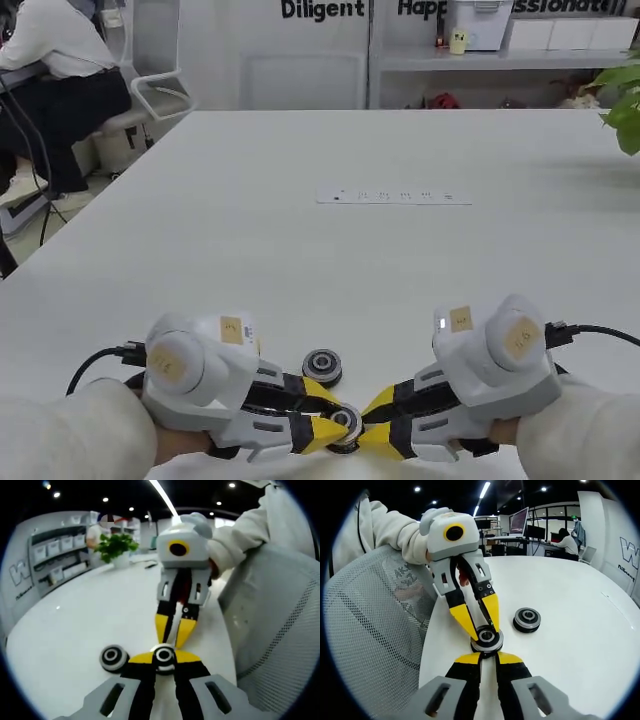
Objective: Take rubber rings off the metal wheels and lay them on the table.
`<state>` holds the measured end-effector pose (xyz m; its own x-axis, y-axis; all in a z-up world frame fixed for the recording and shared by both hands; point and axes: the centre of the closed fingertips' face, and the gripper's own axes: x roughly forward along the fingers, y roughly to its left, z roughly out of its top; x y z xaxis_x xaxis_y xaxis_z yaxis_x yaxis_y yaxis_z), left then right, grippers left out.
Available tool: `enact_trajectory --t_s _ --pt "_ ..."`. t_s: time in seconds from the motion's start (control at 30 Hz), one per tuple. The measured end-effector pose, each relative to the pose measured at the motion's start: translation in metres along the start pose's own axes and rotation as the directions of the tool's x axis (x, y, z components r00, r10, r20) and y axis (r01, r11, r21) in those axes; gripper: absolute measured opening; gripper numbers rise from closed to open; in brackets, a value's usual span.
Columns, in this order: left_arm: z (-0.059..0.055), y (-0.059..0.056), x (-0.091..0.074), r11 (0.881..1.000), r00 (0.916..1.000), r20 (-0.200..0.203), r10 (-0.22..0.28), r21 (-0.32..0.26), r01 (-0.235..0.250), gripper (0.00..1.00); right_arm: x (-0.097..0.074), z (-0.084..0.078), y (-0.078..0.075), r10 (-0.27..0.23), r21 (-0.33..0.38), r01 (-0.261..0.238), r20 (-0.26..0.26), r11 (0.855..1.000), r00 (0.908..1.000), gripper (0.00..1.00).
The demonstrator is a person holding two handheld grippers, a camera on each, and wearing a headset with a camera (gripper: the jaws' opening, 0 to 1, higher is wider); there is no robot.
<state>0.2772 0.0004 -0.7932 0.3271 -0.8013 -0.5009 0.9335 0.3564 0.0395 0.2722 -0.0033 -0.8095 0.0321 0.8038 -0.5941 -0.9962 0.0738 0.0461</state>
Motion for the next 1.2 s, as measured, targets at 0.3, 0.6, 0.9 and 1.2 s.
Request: enact_trajectory --t_s 0.3,0.6,0.9,1.2 --pt "0.0 0.0 0.0 1.0 1.0 -0.002 0.004 0.004 -0.004 0.14 -0.003 -0.001 -0.006 -0.026 0.107 0.027 -0.011 0.994 0.9996 0.0" --pt "0.002 -0.001 0.002 1.0 1.0 -0.005 0.004 0.012 -0.004 0.14 -0.007 -0.001 -0.009 -0.031 0.158 0.034 -0.023 0.987 0.9993 0.0" --pt "0.003 -0.005 0.003 1.0 1.0 -0.004 -0.008 0.02 0.008 0.14 -0.011 -0.003 -0.008 -0.004 0.331 0.007 -0.009 0.944 0.9999 0.0" --pt "0.003 -0.006 0.004 1.0 0.9999 0.001 -0.013 0.019 0.013 0.14 -0.015 0.0 -0.009 0.006 0.427 -0.014 0.02 0.904 0.9998 0.0"
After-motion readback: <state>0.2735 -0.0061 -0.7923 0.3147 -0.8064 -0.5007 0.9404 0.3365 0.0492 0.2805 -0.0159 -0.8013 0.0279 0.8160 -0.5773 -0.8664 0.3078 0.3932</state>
